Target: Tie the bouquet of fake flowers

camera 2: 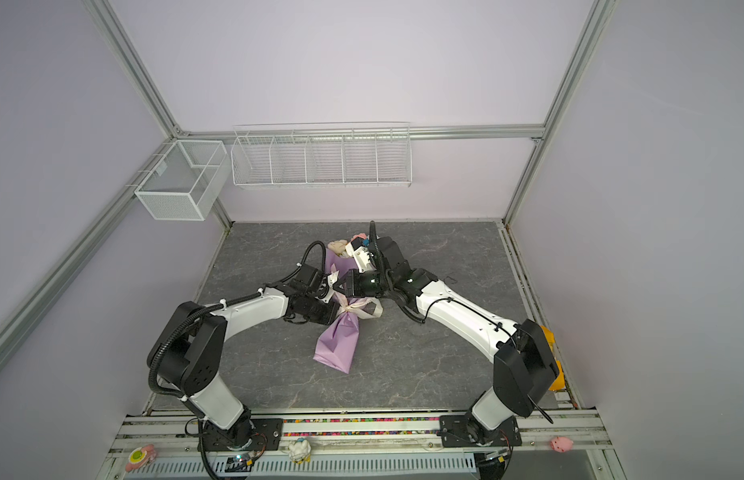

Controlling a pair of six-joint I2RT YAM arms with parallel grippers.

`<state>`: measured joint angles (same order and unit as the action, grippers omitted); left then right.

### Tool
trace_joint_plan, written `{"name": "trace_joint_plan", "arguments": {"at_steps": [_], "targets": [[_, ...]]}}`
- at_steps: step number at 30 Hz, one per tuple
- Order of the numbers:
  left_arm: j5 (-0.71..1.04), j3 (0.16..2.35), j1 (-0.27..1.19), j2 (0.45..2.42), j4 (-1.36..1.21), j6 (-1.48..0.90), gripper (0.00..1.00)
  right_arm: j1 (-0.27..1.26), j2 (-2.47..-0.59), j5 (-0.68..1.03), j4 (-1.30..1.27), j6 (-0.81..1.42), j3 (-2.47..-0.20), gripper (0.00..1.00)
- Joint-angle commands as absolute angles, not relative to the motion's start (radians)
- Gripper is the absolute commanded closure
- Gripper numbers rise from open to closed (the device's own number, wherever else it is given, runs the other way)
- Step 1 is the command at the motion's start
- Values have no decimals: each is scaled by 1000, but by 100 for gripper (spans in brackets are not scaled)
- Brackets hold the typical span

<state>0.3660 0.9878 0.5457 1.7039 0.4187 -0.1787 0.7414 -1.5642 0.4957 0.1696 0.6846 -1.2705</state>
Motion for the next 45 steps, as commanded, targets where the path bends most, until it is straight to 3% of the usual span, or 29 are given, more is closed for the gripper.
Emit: {"name": "trace_joint_plan", "arguments": {"at_steps": [1,6,10,15,17,20,23,26,29,36,45], "targets": [[359,969,551,1714,397,-193,100,749,-1534,562,114,654,-1267,93],[360,973,551,1724,397,-192,100,749,-1495,560,111,623,-1239,93],[367,973,551,1724,400,-188,100,753,-1478,662,194,497,-1211,89],[373,962,551,1709,400,-180,100,771,-1439,738,457,82,-1085,63],[378,965,551,1706,409,-173,100,778,-1422,565,604,-135,-1076,57],[378,966,551,1700,418,-165,100,767,-1375,247,597,-318,-1023,51],[377,969,551,1690,427,-166,100,730,-1344,39,463,-445,-941,50],[379,970,551,1683,431,-162,100,676,-1375,-31,366,-530,-919,50],[380,975,551,1680,440,-155,100,661,-1429,-11,269,-575,-919,51],[393,995,551,1674,468,-137,100,681,-1511,213,102,-787,-888,51],[404,1009,551,1668,484,-129,100,707,-1620,166,99,-902,-948,52]]}}
